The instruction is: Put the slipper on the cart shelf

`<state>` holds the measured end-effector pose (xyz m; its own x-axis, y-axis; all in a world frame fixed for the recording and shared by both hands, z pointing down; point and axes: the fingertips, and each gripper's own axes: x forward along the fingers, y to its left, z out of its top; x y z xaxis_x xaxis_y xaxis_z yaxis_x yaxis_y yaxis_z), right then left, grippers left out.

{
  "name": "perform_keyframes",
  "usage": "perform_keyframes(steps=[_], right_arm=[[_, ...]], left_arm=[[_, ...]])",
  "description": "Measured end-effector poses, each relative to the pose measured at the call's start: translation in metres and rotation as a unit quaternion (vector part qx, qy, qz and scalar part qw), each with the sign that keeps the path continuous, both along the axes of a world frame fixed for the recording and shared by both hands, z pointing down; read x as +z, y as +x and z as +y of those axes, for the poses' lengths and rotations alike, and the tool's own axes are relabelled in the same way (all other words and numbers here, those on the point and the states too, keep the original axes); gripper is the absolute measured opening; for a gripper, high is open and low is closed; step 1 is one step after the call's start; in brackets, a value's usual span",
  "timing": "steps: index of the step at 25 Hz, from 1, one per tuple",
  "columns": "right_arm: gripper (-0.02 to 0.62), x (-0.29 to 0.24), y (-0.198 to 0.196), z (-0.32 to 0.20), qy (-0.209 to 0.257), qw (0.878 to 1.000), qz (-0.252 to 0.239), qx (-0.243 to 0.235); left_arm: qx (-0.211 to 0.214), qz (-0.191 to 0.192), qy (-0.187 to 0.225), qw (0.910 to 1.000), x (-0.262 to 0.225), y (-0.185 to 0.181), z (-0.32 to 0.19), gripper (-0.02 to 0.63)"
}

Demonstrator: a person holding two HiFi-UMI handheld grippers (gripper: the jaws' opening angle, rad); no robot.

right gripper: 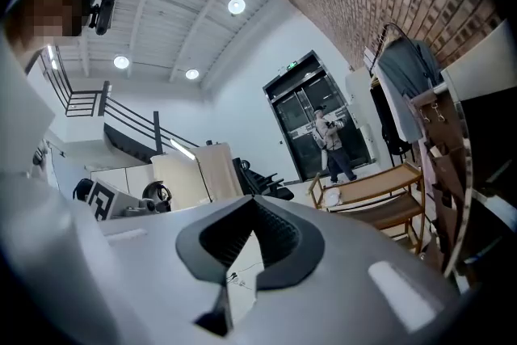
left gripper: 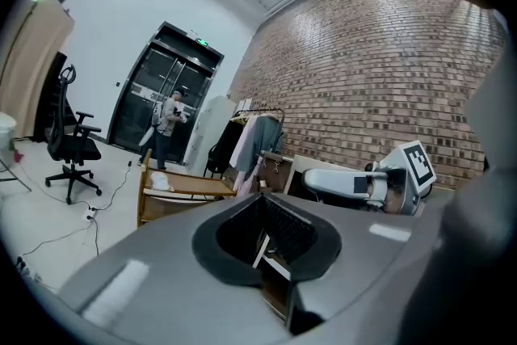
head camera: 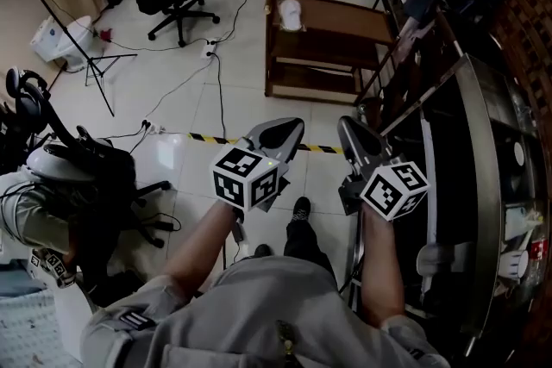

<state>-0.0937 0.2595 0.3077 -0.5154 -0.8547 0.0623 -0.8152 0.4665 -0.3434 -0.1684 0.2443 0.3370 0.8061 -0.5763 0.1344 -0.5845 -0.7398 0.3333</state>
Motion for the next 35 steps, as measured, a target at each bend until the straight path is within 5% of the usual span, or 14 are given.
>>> perform_keyframes(steps=[14,25,35], right_arm=[[-0.002,0.025,0.105,-0.179,0.005,0.999,-0.019,-0.035],[-0.002,0.037,0.101,-0.297,-0.016,0.998,-0.013,-0.065],[-0.002,0.069,0.077,-0.422,-0.048,0.998,0.005,-0.036]], left_arm=[[-0.054,-0.02,-0.004,0.9984,0.021,0.091,-0.174,0.008],[-0.096,-0.017,-0.031,0.9947,0.044,0.079,-0.292,0.008],[-0.079,-0.03,-0.07,0.994,0.106,0.054,-0.438,0.008]])
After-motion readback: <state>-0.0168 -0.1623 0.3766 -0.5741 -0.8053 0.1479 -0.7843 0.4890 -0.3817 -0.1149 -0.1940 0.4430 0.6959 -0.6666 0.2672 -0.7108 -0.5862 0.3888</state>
